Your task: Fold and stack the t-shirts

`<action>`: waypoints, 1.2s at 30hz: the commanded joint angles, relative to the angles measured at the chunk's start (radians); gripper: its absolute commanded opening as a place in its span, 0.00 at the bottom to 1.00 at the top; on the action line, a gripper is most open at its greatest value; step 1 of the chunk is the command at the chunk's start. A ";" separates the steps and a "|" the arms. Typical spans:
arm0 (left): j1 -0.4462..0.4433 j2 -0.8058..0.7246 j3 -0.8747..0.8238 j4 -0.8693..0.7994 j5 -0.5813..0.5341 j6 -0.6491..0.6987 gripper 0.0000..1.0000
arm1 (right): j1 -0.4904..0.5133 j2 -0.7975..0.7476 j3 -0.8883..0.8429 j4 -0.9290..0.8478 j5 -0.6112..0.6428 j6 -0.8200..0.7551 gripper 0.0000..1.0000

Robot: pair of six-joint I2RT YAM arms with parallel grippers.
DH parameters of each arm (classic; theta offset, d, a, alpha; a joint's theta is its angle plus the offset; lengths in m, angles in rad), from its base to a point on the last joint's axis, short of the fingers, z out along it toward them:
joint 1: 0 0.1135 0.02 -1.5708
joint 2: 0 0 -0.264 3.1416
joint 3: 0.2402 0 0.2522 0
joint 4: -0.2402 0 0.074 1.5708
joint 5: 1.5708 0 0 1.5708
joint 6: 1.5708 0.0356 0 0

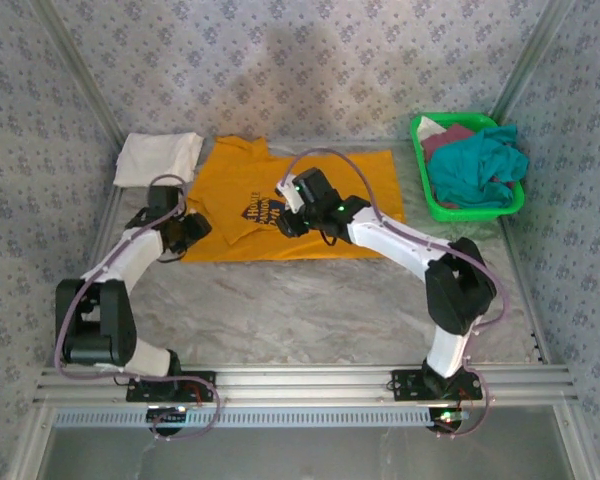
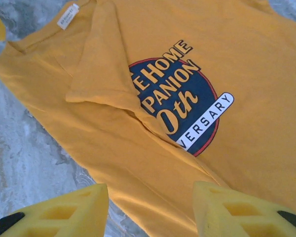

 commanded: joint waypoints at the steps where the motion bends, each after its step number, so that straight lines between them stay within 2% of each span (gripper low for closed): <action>1: -0.063 0.059 0.042 0.041 0.063 -0.006 0.50 | -0.071 -0.006 0.004 0.031 0.011 0.015 0.49; 10: -0.142 0.261 0.121 0.101 0.096 -0.036 0.48 | -0.104 -0.167 -0.253 0.194 0.009 0.084 0.48; 15: -0.163 0.320 0.122 0.146 0.081 -0.054 0.45 | -0.134 -0.200 -0.303 0.200 -0.013 0.114 0.47; 23: -0.164 0.313 0.152 0.116 0.025 -0.049 0.18 | -0.137 -0.223 -0.327 0.210 -0.015 0.127 0.47; 32: -0.166 0.339 0.249 0.056 -0.022 -0.018 0.00 | -0.138 -0.219 -0.331 0.217 -0.012 0.137 0.47; 36: -0.178 0.392 0.342 0.030 -0.030 0.006 0.00 | -0.140 -0.219 -0.330 0.212 -0.007 0.140 0.47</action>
